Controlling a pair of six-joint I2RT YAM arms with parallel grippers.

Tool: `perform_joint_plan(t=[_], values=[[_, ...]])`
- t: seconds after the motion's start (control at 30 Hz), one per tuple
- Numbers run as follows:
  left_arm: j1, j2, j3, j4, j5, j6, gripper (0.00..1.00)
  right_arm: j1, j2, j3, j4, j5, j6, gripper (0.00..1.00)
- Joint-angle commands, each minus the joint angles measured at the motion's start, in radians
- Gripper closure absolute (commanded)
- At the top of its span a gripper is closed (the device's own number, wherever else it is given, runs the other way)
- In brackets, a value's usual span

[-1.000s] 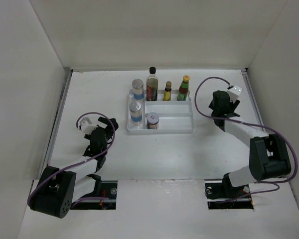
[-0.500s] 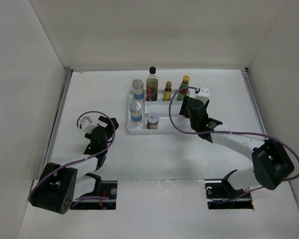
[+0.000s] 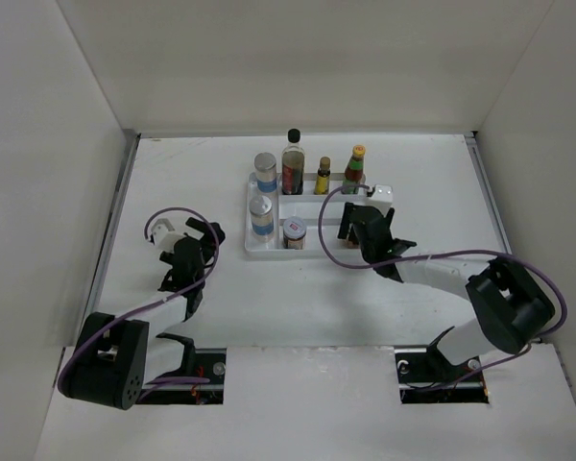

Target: Organize the condiment bottles

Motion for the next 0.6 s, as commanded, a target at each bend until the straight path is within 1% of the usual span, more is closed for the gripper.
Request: perform_joint_plan(t=[0.0,0.03,0.07,0.27,0.37,0.47,0.57], values=[[0.005,-0.012,0.044,-0.025,-0.001,0.007,0.0,0.015,-0.027,0.006,0.114,0.01,0.018,0.15],[0.005,-0.015,0.046,-0.031,-0.005,0.009,0.0,0.015,-0.044,0.005,0.117,0.013,0.016,0.03],[0.006,-0.018,0.047,-0.037,-0.009,0.012,0.0,0.013,-0.064,-0.001,0.123,0.013,0.016,0.0],[0.025,0.005,0.063,-0.054,-0.051,0.039,0.0,0.015,-0.274,-0.093,0.256,0.05,0.044,0.0],[0.037,0.03,0.092,-0.095,-0.051,0.049,0.0,0.015,-0.419,-0.171,0.377,0.096,0.077,0.0],[0.037,0.025,0.116,-0.149,-0.054,0.053,0.0,-0.023,-0.582,-0.288,0.498,0.175,0.152,0.0],[0.034,0.005,0.135,-0.186,-0.07,0.056,0.0,-0.053,-0.671,-0.374,0.499,0.273,0.228,0.0]])
